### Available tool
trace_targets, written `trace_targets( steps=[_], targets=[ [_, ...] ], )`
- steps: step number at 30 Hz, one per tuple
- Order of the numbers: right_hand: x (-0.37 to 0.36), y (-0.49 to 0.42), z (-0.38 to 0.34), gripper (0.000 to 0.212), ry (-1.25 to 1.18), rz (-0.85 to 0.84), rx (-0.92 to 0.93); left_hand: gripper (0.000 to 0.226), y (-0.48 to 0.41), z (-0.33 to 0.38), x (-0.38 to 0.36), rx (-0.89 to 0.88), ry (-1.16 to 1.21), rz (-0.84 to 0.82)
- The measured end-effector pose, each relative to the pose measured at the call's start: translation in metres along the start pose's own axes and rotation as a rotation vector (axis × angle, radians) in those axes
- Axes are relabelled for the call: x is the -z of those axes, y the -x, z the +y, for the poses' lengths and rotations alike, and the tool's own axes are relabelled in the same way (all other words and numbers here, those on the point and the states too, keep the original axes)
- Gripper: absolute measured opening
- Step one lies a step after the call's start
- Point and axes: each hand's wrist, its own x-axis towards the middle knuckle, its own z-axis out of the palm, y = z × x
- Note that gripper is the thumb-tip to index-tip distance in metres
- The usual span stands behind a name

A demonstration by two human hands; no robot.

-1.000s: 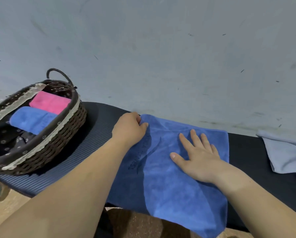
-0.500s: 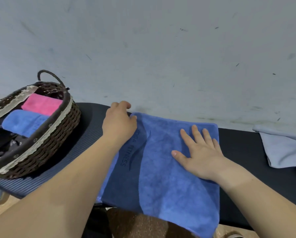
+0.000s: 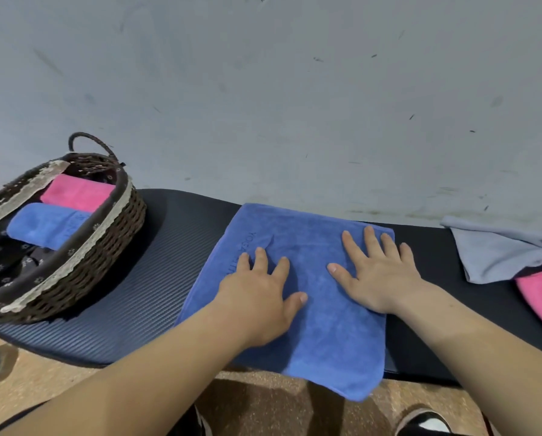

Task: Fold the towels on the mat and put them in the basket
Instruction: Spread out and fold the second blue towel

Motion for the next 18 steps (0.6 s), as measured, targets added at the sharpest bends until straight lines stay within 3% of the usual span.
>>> trace_targets(
  steps=[3, 7, 13, 15, 17, 18],
  targets=[
    [0.004, 0.019, 0.0, 0.089, 0.084, -0.058, -0.034, 0.079, -0.016, -0.009, 0.0, -0.034, 0.003, 0.033],
    [0.012, 0.052, 0.0, 0.095, 0.172, -0.135, -0.108, 0.069, -0.046, -0.024, 0.005, -0.211, -0.047, 0.147],
    [0.026, 0.097, -0.002, 0.054, 0.179, -0.152, -0.03, 0.061, -0.029, -0.004, 0.009, -0.275, -0.143, 0.288],
    [0.026, 0.098, 0.001, 0.052, 0.117, -0.016, 0.018, 0.063, -0.001, 0.009, 0.005, -0.226, -0.185, 0.228],
    [0.016, 0.092, 0.007, 0.049, -0.017, 0.133, 0.139, 0.08, 0.024, 0.02, -0.003, -0.125, -0.174, 0.07],
    [0.01, 0.087, 0.01, 0.058, -0.081, 0.142, 0.212, 0.087, 0.032, 0.024, -0.008, -0.084, -0.17, -0.001]
  ],
)
